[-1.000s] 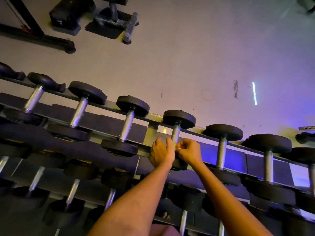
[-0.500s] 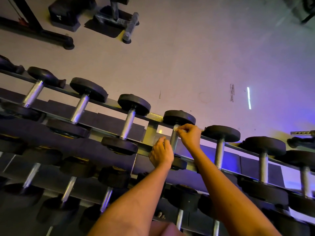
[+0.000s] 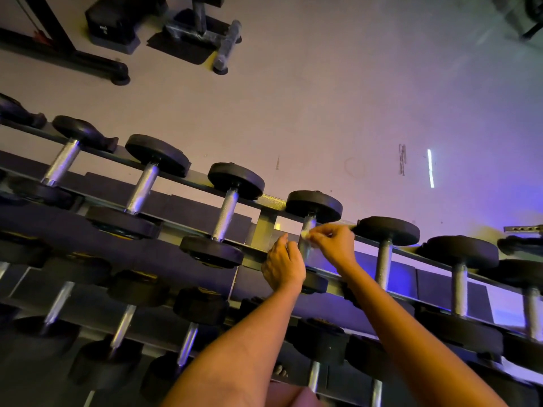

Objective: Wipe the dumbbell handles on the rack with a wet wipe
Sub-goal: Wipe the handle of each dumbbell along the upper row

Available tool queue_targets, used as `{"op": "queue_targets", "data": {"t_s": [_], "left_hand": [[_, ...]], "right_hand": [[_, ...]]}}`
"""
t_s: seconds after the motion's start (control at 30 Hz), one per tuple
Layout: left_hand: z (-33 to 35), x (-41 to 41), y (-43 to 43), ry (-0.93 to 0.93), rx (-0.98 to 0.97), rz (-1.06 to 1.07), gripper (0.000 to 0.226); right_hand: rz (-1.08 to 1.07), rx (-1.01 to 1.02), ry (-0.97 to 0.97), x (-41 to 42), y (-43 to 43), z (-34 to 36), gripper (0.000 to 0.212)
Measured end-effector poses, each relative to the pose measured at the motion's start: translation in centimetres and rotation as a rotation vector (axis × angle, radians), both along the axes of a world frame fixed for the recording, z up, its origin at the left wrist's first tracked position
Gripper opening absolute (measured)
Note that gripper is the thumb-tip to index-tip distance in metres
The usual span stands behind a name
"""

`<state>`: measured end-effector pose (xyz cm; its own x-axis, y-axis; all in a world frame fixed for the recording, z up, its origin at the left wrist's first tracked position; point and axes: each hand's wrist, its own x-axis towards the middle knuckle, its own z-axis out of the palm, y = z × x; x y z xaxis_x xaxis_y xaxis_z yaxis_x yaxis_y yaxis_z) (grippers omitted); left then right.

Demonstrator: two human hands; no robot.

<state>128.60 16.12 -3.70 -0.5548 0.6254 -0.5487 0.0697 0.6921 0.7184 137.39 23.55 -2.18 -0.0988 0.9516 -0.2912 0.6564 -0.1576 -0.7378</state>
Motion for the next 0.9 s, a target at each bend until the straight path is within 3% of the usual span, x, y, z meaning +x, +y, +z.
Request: {"op": "queue_targets", "data": {"t_s": [0.2, 0.47, 0.63, 0.73, 0.9], "left_hand": [[-0.1, 0.1, 0.0, 0.020, -0.010, -0.031, 0.046], [0.3, -0.1, 0.1, 0.046, -0.011, -0.074, 0.046], [0.5, 0.0, 0.1, 0.087, -0.017, -0.125, 0.044], [0.5, 0.0, 0.2, 0.105, -0.008, -0.133, 0.044], [0.4, 0.0, 0.2, 0.111, -0.019, -0.128, 0.049]], "right_hand": [[-0.034, 0.072, -0.063, -1.5, 1.4, -0.8, 0.011], [0.164, -0.126, -0.172, 0.5, -3.3, -0.8, 0.016], [-0.083, -0.073, 0.060, 1.0, -1.8, -0.6, 0.006], [-0.235, 0.021, 0.132, 0.3, 0.5, -0.5, 0.010], [-0.156, 0.008, 0.063, -0.9, 0.9, -0.9, 0.003]]}}
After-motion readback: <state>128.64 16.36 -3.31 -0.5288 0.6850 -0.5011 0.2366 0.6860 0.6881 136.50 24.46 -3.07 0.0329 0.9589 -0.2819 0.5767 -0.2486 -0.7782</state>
